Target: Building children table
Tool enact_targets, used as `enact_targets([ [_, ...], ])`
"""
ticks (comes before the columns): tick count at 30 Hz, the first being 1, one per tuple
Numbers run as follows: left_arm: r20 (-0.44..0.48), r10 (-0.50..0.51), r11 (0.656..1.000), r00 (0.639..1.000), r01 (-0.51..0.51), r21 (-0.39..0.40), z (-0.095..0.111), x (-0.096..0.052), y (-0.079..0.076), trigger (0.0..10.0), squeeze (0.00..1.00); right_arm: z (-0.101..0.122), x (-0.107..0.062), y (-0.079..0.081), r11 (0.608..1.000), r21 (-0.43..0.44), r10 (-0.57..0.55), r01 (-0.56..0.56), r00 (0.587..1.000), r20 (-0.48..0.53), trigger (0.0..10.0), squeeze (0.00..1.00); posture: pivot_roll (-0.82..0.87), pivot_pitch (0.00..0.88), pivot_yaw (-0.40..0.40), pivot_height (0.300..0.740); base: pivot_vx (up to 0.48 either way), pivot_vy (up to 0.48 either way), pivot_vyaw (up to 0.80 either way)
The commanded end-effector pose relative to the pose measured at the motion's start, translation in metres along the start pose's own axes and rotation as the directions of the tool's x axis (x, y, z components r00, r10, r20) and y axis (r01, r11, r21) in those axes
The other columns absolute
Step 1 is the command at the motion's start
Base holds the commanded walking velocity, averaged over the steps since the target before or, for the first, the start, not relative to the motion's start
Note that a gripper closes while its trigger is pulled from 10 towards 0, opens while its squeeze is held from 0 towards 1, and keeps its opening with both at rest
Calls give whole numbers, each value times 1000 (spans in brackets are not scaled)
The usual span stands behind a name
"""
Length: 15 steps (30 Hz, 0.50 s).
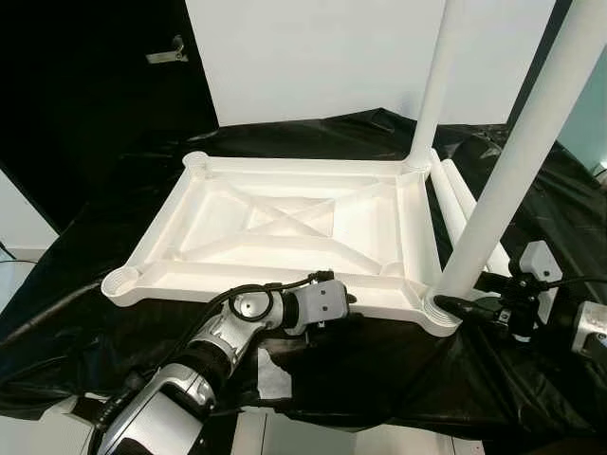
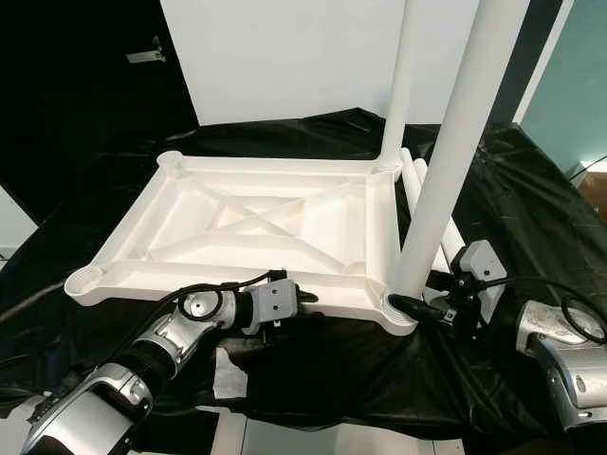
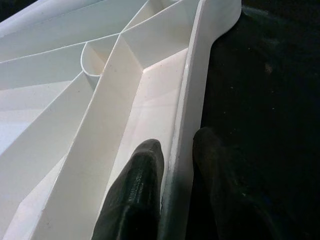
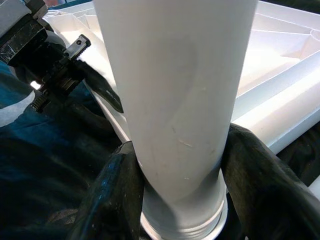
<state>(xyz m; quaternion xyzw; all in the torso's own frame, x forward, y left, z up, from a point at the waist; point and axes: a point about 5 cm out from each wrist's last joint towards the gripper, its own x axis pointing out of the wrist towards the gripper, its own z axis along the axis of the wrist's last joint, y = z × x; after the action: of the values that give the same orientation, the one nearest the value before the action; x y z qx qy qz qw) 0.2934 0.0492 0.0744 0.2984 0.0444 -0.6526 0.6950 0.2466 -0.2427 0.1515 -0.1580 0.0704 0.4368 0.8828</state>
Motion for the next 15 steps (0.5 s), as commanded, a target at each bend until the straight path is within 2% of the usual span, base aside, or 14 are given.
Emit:
enact_targets([
  [1, -143, -296, 953, 944, 284, -100, -33, 5, -47, 10000, 0, 0, -3, -5, 1000, -14, -18, 18, 1000, -16, 0, 0, -182, 13, 48, 740, 0, 0, 0],
  [7, -88, -281, 958, 956, 273, -90, -22, 7, -38, 10000, 0, -2, 1, -1, 1000, -10, -6, 5, 1000, -15, 0, 0, -182, 13, 48, 740, 0, 0, 0],
  [13, -98, -287, 957, 953, 279, -85, -23, 7, -38, 10000, 0, -4, 6, 1, 1000, -4, 4, -4, 1000, -13, 0, 0, -184, 12, 51, 740, 0, 0, 0],
  [15, -102, -286, 957, 953, 278, -88, -25, 7, -39, 10000, 0, -3, 14, 4, 993, 76, -92, 86, 993, 79, 0, 0, -182, 12, 44, 740, 0, 0, 0],
])
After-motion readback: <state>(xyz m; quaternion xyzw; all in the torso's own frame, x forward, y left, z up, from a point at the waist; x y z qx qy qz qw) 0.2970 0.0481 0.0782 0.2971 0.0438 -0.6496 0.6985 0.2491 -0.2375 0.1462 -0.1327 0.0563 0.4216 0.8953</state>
